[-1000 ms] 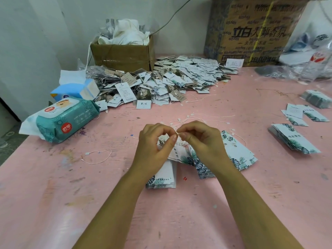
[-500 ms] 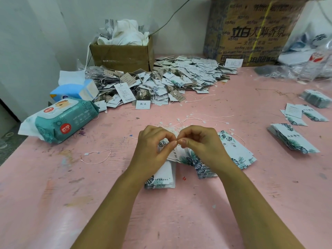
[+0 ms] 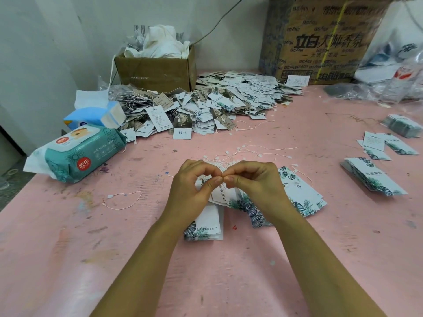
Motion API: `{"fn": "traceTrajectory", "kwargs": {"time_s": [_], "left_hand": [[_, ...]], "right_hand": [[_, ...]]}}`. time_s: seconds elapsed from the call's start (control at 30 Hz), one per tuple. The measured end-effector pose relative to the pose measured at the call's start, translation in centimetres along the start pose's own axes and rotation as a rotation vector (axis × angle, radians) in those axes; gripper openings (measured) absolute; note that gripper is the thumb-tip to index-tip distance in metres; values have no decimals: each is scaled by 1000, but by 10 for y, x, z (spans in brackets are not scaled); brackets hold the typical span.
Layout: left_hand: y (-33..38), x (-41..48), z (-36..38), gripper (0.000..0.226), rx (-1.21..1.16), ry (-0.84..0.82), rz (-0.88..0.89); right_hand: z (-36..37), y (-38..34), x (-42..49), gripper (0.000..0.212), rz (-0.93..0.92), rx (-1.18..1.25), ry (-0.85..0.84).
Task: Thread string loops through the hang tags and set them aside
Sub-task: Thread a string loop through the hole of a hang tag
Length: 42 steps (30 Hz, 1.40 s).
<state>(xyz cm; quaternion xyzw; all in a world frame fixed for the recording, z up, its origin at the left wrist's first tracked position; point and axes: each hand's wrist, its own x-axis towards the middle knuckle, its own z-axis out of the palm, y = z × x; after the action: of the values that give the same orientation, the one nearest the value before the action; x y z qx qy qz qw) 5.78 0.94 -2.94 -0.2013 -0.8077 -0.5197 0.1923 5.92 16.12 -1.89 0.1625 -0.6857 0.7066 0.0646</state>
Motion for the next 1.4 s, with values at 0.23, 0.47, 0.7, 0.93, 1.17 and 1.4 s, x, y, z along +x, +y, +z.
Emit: {"fn": "traceTrajectory", "kwargs": {"time_s": [0.23,0.47,0.7,0.93,1.17,1.4], "left_hand": [[-1,-1,-1,3,-146,-41,-61],[-2,2,0,5,-418,-16,-34],[0,3,0,2,-644,45,-52],[-4,7,-2,5,-715,217,-163],[-4,3,-2,22,-193,51,-187],[-5,1,-3,17,29,-51,-143]], "right_hand": [[-1,-1,0,34,-45,-66,-16],[-9,14,1,73,11,-790,-352],[-10,14,0,71,84,-735,-230],[-9,7,2,26,-79,-415,-23],[-4,7,3,20,-108,-107,91],[-10,-3,3,18,-85,168,264]]}}
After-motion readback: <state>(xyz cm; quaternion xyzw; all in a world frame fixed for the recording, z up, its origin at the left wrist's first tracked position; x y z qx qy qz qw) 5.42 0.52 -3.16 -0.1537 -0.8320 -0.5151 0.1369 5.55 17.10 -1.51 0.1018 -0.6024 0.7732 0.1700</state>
